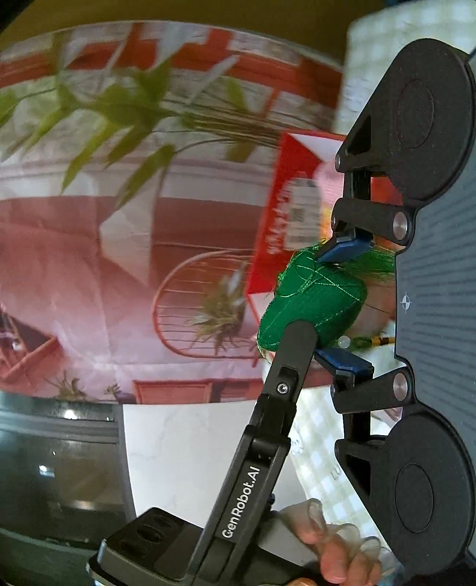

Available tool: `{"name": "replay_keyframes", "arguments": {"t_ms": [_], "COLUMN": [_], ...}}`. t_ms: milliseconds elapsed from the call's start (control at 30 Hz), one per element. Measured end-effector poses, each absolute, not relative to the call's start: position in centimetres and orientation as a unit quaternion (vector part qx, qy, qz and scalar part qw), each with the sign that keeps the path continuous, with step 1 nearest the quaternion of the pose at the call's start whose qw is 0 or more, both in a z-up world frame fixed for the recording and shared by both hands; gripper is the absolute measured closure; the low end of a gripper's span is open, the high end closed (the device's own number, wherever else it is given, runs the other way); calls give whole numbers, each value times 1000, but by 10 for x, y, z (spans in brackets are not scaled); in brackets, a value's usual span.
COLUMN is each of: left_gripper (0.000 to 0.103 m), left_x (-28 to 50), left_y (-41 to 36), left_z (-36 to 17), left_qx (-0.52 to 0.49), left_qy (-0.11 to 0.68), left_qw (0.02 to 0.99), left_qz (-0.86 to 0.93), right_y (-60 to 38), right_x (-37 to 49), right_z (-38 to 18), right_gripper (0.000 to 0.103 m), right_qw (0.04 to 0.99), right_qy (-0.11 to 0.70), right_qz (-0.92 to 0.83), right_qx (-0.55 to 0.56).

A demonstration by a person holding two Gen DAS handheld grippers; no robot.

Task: Organize soft objects
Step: 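Lift the green ornament with both tools and carry it over the box, then open both tools to drop the green ornament into the box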

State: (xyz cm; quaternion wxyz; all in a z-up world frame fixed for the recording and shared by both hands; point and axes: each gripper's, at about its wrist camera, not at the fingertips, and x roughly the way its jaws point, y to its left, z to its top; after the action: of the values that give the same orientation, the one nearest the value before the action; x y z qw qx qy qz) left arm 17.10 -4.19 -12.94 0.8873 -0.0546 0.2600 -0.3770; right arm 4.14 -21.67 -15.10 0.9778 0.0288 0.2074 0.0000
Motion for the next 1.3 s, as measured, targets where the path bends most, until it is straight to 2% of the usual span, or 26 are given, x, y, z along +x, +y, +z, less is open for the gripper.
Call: {"name": "replay_keyframes", "arguments": {"t_ms": [233, 600, 900, 1300], "left_gripper": [58, 57, 57, 57], "left_x": [201, 257, 310, 334], "left_y": [-52, -88, -116, -144], "left_z": [-103, -97, -142, -178], "left_qx": [-76, -65, -82, -52], "left_qy": [218, 191, 265, 330], "left_qw": [897, 910, 891, 878], "left_qz": [-376, -363, -359, -342], "right_y": [-241, -287, -305, -327], "right_x": [72, 120, 182, 199], "right_z": [-118, -114, -145, -197], "right_gripper": [56, 56, 56, 55], "right_qw": [983, 980, 974, 955], "right_qy": [185, 183, 218, 292], "right_qz": [-2, -13, -30, -48], "right_qx": [-7, -81, -58, -16]}}
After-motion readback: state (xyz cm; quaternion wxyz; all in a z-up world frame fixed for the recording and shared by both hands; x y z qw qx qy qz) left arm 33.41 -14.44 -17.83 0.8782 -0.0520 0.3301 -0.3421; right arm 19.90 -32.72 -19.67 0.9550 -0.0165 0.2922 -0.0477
